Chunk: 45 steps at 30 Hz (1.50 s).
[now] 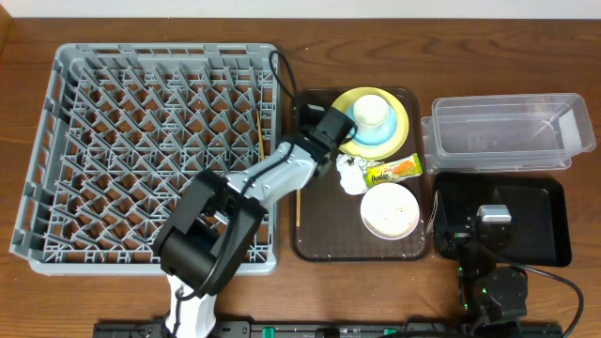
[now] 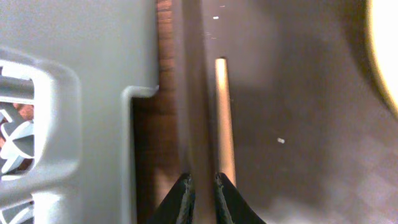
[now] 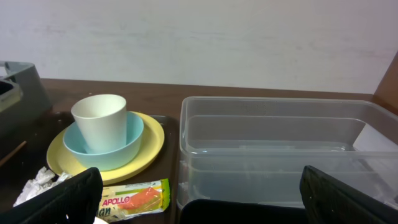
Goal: Sort waste into correct bins and load items into the dishwasher rack
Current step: 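Lower the left gripper onto the second wooden chopstick and grasp it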
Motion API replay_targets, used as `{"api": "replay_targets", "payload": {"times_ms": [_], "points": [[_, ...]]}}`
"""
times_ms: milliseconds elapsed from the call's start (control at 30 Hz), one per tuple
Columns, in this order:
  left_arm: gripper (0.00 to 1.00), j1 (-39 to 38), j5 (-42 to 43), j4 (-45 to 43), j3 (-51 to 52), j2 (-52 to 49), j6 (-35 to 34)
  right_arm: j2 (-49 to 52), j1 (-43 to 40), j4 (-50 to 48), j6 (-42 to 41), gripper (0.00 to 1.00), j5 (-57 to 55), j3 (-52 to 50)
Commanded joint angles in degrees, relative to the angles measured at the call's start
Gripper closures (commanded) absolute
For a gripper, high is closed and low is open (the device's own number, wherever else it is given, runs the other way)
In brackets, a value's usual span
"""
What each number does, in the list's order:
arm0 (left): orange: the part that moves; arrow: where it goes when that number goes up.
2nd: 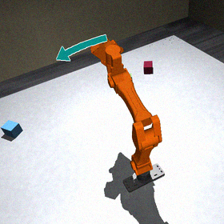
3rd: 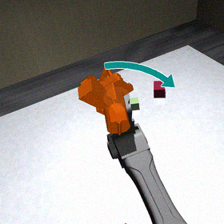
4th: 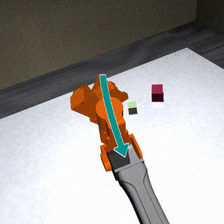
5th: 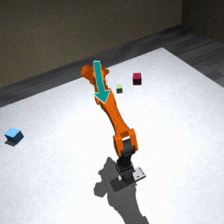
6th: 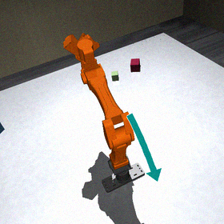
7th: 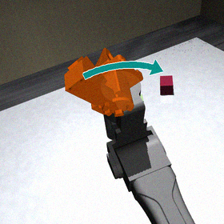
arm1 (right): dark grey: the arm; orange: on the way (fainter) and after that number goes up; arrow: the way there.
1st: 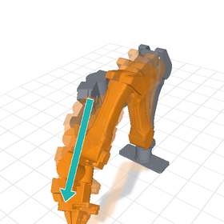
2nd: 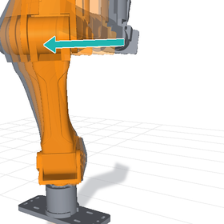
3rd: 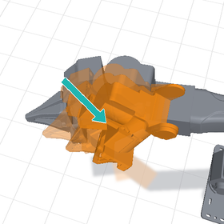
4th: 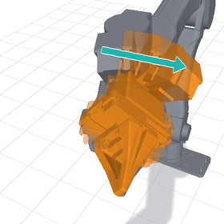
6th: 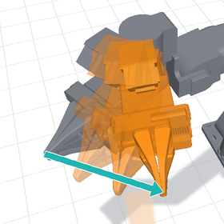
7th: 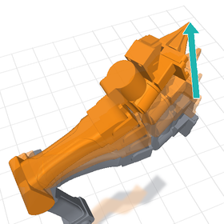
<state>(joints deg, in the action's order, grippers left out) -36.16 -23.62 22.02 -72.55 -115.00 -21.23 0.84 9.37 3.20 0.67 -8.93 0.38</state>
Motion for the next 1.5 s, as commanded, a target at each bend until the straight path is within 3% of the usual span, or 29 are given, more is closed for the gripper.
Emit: {"api": "replay_targets", "payload": {"times_ms": [0,867,1000,1467], "points": [[0.83,1.4,4.7,-0.1,0.4,-0.9,-0.5,0.0,-0.4,0.2,0.2,0.01,0.0,-0.1],[0.84,1.4,5.2,0.2,0.4,-0.9,-0.6,0.0,-0.4,0.2,0.2,0.01,0.0,-0.1],[0.83,1.4,5.5,0.1,0.9,-0.9,-3.8,0.0,-0.4,0.2,0.2,0.01,0.0,-0.1],[0.83,1.3,10.6,-1.1,1.1,-2.8,-5.2,0.0,-0.4,0.2,0.2,0.01,0.0,-0.1]]}}
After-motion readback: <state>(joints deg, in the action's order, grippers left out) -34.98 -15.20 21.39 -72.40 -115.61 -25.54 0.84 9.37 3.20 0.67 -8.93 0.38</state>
